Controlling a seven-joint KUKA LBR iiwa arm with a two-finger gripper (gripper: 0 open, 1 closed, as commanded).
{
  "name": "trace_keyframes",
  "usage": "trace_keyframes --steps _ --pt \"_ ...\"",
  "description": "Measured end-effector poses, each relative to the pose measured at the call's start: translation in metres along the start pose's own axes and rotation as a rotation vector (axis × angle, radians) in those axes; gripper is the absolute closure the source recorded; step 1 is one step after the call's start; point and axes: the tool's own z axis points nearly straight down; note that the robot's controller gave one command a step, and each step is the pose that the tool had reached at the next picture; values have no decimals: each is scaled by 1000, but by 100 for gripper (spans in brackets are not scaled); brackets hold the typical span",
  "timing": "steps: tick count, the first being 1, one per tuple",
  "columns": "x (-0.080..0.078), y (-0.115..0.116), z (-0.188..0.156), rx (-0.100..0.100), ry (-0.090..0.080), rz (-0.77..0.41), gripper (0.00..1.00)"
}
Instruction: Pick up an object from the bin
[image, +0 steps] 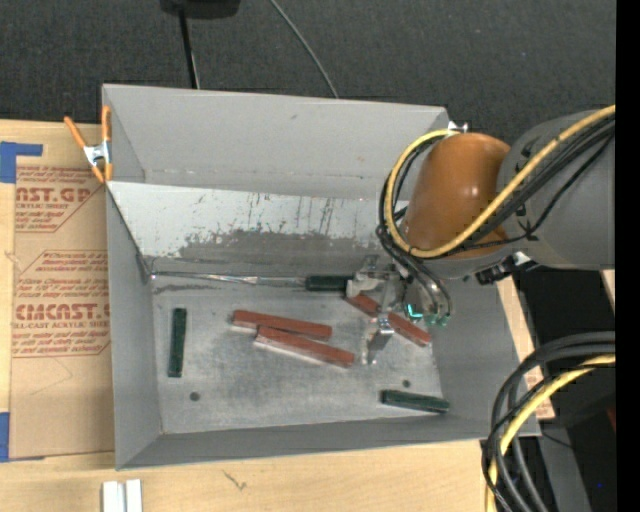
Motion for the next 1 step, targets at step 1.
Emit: trace_keyframes --steps 1 --pt "31 17 74 -1 -13 21 100"
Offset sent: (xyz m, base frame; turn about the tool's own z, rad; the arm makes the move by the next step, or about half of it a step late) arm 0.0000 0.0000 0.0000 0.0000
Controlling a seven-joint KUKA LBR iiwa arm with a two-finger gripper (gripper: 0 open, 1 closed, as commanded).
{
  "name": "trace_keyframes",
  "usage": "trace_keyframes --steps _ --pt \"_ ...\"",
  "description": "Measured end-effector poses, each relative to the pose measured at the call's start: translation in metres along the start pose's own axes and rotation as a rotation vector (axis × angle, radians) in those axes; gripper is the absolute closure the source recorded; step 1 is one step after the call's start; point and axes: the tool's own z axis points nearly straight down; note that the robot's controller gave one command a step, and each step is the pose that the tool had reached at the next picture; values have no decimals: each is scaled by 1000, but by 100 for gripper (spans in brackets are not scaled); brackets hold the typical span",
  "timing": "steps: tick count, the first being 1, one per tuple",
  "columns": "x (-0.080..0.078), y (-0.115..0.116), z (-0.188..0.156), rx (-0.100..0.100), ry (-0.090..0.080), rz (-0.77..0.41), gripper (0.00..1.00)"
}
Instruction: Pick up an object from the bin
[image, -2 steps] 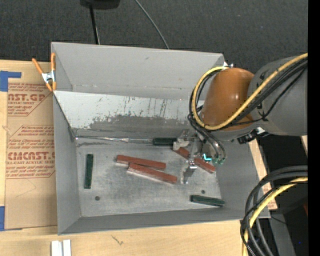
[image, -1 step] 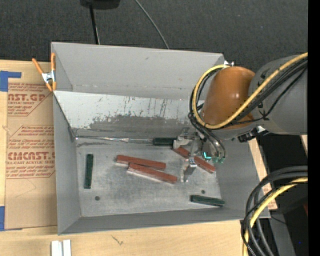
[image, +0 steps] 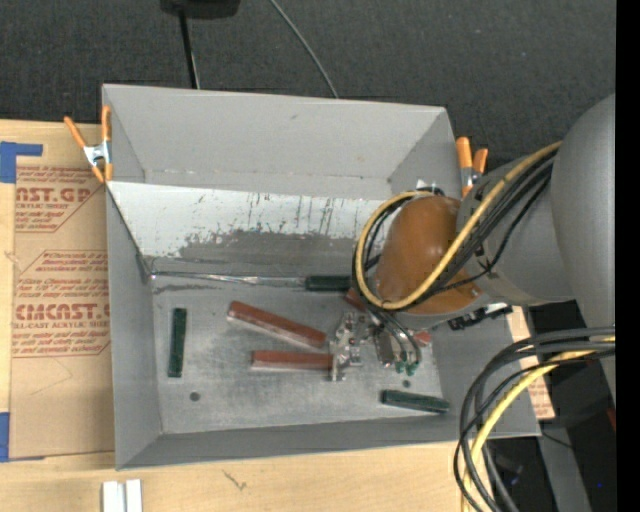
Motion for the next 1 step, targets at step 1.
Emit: trace_keyframes --steps 1 --pt "0 0 0 0 0 0 100"
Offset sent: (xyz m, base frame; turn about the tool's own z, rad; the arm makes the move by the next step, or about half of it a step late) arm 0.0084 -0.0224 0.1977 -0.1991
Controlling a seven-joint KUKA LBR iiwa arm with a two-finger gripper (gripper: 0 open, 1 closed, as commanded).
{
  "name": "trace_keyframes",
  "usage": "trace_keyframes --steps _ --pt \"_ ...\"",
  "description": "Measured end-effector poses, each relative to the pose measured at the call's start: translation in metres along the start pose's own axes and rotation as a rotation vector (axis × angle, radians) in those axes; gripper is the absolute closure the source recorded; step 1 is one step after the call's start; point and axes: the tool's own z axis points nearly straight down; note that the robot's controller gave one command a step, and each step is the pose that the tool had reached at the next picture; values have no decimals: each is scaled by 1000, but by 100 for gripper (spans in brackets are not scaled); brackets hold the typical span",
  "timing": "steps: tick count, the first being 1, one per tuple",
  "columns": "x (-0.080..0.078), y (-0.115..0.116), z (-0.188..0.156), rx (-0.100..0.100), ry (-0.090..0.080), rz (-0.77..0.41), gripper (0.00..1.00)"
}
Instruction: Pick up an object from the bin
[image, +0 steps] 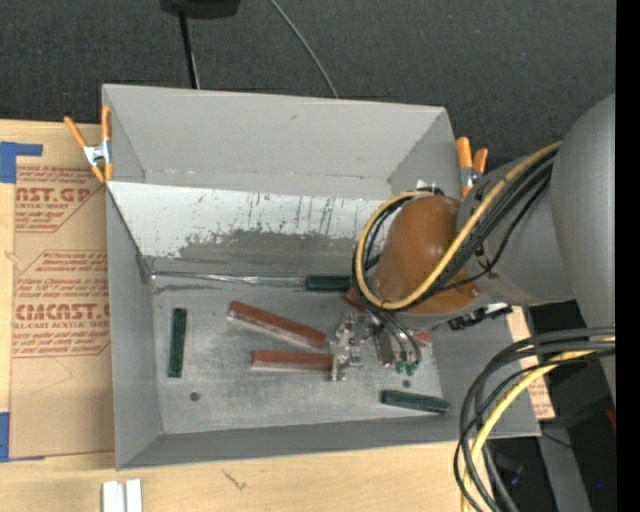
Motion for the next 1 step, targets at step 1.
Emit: trace_keyframes --steps 1 --pt "-12 -21 -197 0 12 -198 100"
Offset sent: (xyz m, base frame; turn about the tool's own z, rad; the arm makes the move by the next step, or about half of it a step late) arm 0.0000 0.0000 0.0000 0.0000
